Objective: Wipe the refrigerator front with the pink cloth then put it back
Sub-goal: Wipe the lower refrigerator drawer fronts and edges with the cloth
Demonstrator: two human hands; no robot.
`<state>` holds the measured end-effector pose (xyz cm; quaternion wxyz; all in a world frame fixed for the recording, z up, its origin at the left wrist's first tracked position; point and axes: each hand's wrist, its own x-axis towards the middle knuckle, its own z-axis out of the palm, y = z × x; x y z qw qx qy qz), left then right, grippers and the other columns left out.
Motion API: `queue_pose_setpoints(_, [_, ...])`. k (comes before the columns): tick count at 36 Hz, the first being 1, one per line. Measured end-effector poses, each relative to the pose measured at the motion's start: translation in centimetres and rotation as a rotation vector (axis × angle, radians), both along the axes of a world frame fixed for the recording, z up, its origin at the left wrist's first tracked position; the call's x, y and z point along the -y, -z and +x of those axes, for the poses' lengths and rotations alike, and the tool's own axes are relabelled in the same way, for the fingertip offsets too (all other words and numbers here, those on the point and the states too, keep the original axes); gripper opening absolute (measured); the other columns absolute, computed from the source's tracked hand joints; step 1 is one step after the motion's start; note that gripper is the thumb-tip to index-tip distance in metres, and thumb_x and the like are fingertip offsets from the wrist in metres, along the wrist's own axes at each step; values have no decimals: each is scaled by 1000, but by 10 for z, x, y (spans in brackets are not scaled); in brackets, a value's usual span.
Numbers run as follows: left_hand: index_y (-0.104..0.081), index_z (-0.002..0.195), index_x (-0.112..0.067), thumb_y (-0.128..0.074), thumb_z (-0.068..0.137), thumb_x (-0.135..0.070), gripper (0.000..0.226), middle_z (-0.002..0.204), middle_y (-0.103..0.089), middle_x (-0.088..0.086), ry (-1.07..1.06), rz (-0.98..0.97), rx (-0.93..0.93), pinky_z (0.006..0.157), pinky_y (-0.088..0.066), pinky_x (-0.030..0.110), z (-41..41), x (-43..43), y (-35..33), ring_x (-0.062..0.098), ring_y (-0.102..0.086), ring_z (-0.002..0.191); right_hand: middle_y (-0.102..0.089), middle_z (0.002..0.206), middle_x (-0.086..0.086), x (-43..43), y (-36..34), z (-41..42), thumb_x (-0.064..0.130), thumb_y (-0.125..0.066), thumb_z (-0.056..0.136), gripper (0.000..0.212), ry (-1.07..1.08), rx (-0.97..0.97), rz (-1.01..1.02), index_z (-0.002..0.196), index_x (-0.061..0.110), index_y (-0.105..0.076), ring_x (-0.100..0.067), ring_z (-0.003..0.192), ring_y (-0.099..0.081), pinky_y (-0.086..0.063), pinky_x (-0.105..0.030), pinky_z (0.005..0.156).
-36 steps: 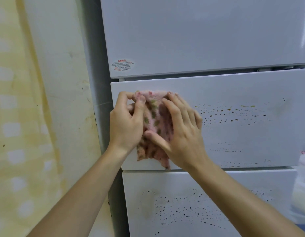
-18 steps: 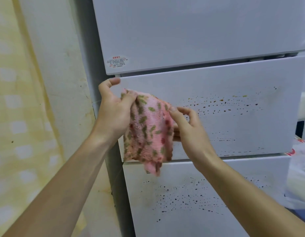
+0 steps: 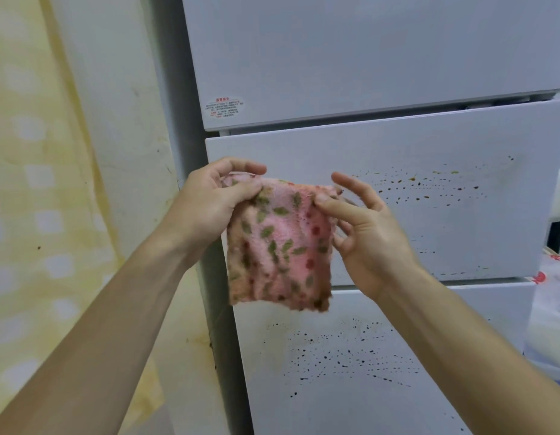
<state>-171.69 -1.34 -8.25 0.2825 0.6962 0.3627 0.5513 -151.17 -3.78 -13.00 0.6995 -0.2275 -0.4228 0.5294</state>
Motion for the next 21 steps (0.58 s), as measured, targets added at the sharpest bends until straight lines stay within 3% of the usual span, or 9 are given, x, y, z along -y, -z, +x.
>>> queue_pose_setpoints(3, [-74,114,-24,-67,100,-12,19,86,-75,4,12,-36,-30,62,-53,19,-4,-2,3,13,-72,74,-75,107,-3,2,-3,2,-5,-78,81,52,-9,52,31,124,24,-71,-17,102,-75,-56,-39,98])
queue_pose_setpoints(6, [-73,118,-24,-72,96,-12,26,91,-77,8,83,-79,-33,74,-55,24,-7,-4,6,17,-74,84,-77,111,-6,3,-2,-1,-7,-78,84,52,46,249,53,127,22,-73,-16,102,-76,-59,-30,93])
queue_pose_setpoints(9, [-73,118,-25,-79,86,-4,39,102,-79,8,118,-94,-80,90,-57,35,-11,-4,6,22,-76,97,-75,96,7,-1,4,0,8,-83,87,32,521,687,175,112,28,-79,-3,88,-70,-58,-18,82])
queue_pose_setpoints(11, [-75,111,-27,-83,84,-3,37,99,-80,0,-2,-15,-198,92,-59,37,-13,-7,8,18,-76,95,-66,92,14,-3,8,1,15,-83,88,22,746,830,281,99,33,-78,3,83,-62,-50,-11,78])
queue_pose_setpoints(15, [-79,88,-26,-87,83,-23,10,78,-77,-4,-291,174,-329,80,-62,42,-12,-13,17,16,-74,76,-53,72,20,-6,9,2,26,-80,91,11,942,926,359,99,35,-80,4,72,-51,-35,-10,68])
queue_pose_setpoints(18, [-77,78,-24,-88,81,-35,16,63,-72,-5,-390,217,-291,65,-62,45,-8,-18,21,17,-70,60,-57,51,21,-10,4,1,28,-76,94,9,900,911,306,99,34,-80,-5,52,-56,-47,-24,63])
queue_pose_setpoints(21, [-72,74,-24,-87,81,-40,22,57,-69,-6,-459,257,-255,62,-61,48,-3,-28,22,19,-68,58,-67,55,7,-15,0,-6,28,-70,98,9,850,803,251,104,33,-74,-12,52,-63,-56,-33,64])
